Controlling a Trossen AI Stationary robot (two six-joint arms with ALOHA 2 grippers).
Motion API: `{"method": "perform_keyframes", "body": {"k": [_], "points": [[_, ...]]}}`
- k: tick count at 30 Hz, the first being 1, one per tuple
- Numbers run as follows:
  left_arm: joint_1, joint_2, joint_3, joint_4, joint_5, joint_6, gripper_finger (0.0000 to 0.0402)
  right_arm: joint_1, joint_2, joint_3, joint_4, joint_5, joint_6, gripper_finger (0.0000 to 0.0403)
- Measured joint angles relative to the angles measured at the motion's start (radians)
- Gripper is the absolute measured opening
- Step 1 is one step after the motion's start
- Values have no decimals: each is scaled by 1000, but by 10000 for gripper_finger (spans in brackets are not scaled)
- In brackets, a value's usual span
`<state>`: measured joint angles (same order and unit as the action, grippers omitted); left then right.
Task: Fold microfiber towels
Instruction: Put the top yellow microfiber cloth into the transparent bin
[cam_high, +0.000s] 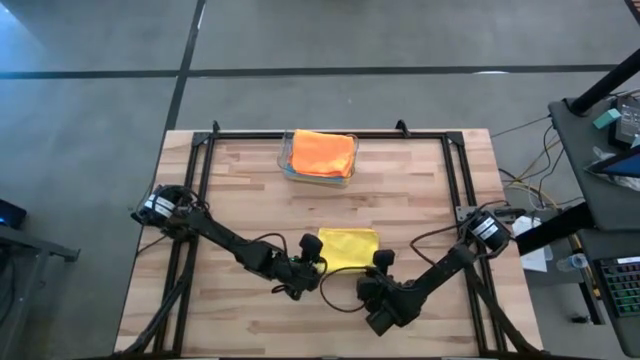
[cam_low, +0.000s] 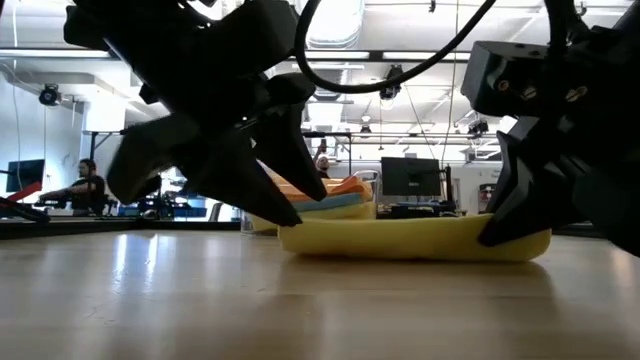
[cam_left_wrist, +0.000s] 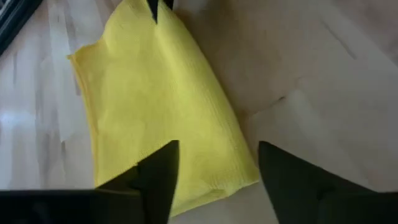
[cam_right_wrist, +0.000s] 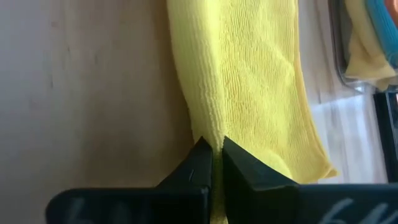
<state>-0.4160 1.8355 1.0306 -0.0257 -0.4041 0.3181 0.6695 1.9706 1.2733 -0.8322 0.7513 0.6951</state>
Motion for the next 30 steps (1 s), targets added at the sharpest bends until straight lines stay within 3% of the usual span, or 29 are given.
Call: {"method": "perform_keyframes", "body": {"k": [6,11,16,22,30], "points": [[-6,0,-4,-11,6,-27,271,-3,-1,-1,0,0,-3,9],[-8,0,-14,-8,5,-95,308,-5,-1,3,0,-18,26,9],[-25,2,-27,24,-1,-129,317,-7,-1,3,0,-18,51,9],[-39,14,-40,58,-111,-118,318,-11,-12,22,-2,-26,52,9],[-46,66,-60,186,-105,-29,318,-15,-77,30,-3,-29,71,9]]}}
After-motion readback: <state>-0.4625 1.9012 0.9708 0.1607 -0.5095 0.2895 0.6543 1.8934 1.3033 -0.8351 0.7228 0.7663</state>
